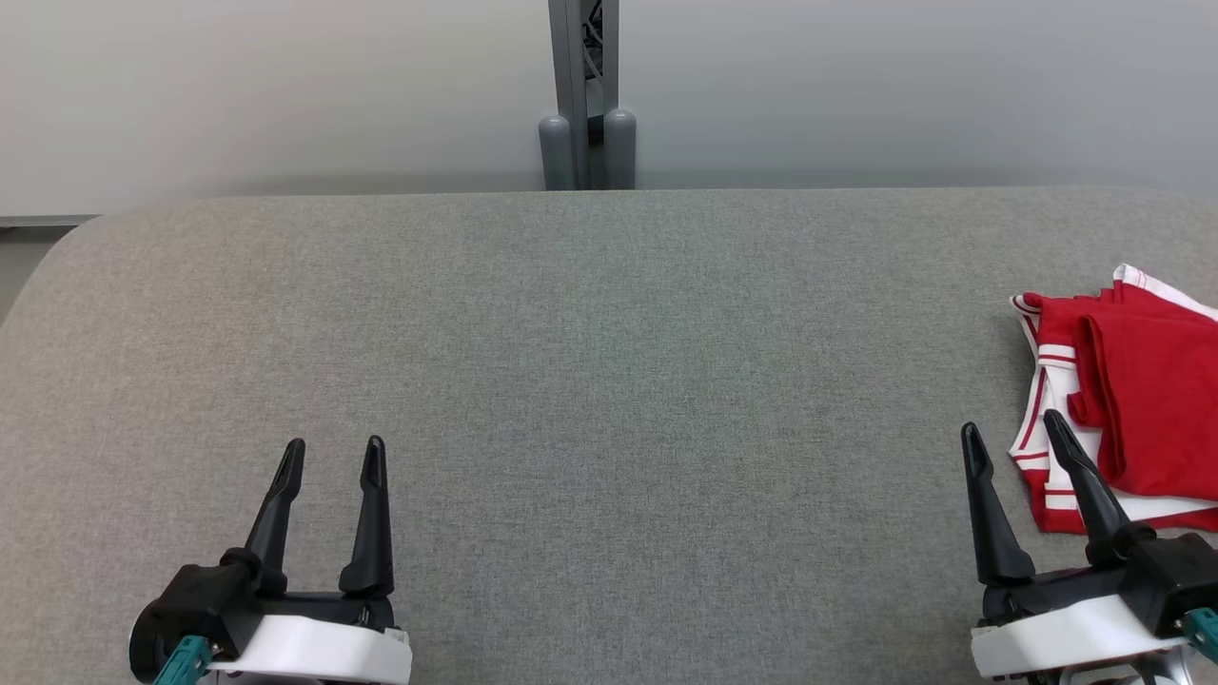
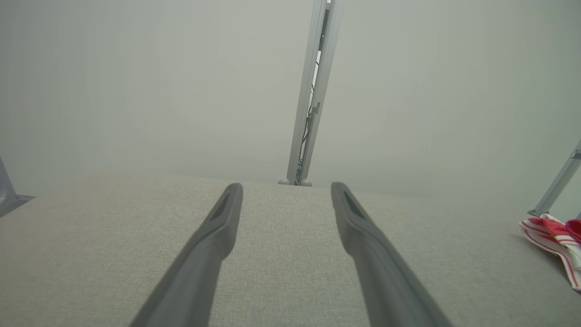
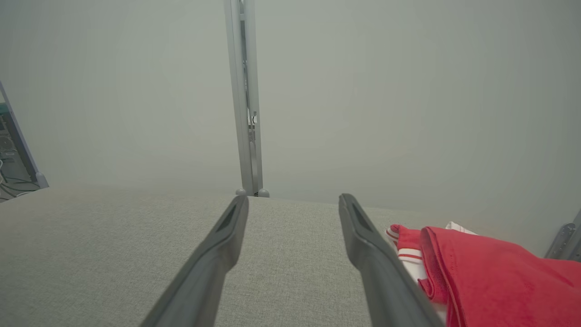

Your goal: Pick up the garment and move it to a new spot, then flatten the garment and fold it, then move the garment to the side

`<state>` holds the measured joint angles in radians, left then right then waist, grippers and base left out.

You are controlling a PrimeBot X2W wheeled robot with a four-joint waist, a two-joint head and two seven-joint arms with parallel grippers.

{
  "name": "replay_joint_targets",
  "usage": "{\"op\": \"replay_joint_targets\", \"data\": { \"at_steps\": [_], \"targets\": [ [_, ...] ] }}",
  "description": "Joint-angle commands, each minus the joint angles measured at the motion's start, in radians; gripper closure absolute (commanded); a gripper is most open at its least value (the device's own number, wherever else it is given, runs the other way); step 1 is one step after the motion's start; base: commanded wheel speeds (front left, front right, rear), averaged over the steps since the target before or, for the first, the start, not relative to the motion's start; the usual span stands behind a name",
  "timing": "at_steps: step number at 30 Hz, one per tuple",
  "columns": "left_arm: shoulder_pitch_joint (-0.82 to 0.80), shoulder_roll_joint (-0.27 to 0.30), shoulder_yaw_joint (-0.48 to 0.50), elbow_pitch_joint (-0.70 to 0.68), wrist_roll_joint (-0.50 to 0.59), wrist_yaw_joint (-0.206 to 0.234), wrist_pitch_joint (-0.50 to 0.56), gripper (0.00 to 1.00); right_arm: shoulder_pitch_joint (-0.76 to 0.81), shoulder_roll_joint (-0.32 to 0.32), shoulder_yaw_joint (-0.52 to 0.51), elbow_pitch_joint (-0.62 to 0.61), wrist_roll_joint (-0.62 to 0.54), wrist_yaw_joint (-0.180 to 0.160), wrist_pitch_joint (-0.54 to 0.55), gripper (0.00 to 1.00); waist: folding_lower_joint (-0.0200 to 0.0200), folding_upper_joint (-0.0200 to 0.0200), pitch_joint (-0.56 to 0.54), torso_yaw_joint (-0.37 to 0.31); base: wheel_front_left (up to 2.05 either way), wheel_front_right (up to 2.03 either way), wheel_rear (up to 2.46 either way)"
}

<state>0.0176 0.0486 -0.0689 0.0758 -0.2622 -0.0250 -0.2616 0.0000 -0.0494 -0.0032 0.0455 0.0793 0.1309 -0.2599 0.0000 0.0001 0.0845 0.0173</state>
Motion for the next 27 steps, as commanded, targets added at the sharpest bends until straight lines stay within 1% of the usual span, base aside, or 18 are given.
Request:
{"op": "replay_joint_targets", "data": {
  "at_steps": [1,5,10,11,14,27],
  "targets": [
    [-0.007,0.005,0.002,-0.002,-0.006,0.012,-0.004,0.0,-0.005,-0.004,-0.006,-0.001,-0.001,-0.001,-0.007,0.0,0.0,-0.0001,0.001,0.0,0.0,0.0,0.0],
    [-0.012,0.005,0.0,-0.001,-0.007,0.017,-0.004,0.0,-0.008,-0.004,-0.01,-0.002,0.002,-0.001,-0.007,0.0,0.0,-0.0001,0.005,0.001,0.0,0.0,0.0],
    [-0.013,0.004,-0.002,0.008,-0.006,0.014,-0.004,0.0,-0.011,-0.004,-0.011,0.0,0.006,-0.001,-0.007,0.0,0.0,-0.0001,0.009,0.006,0.0,0.0,0.0],
    [-0.004,0.0,-0.003,0.008,-0.009,0.013,0.0,1.0,-0.002,0.0,-0.009,0.001,0.002,0.0,0.0,1.0,0.0,-0.0001,0.009,0.007,0.0,0.0,0.0],
    [0.013,-0.005,-0.008,0.038,-0.024,0.012,0.007,1.0,0.015,0.009,-0.004,0.03,0.017,0.0,0.006,1.0,0.0,-0.0001,0.009,0.007,0.0,0.0,0.0],
    [-0.008,0.005,0.002,0.051,-0.266,-0.006,0.043,1.0,-0.016,-0.015,-0.01,0.068,0.306,0.0,0.068,1.0,0.0,-0.0001,-0.001,0.004,0.0,0.0,0.0]
  ]
}}
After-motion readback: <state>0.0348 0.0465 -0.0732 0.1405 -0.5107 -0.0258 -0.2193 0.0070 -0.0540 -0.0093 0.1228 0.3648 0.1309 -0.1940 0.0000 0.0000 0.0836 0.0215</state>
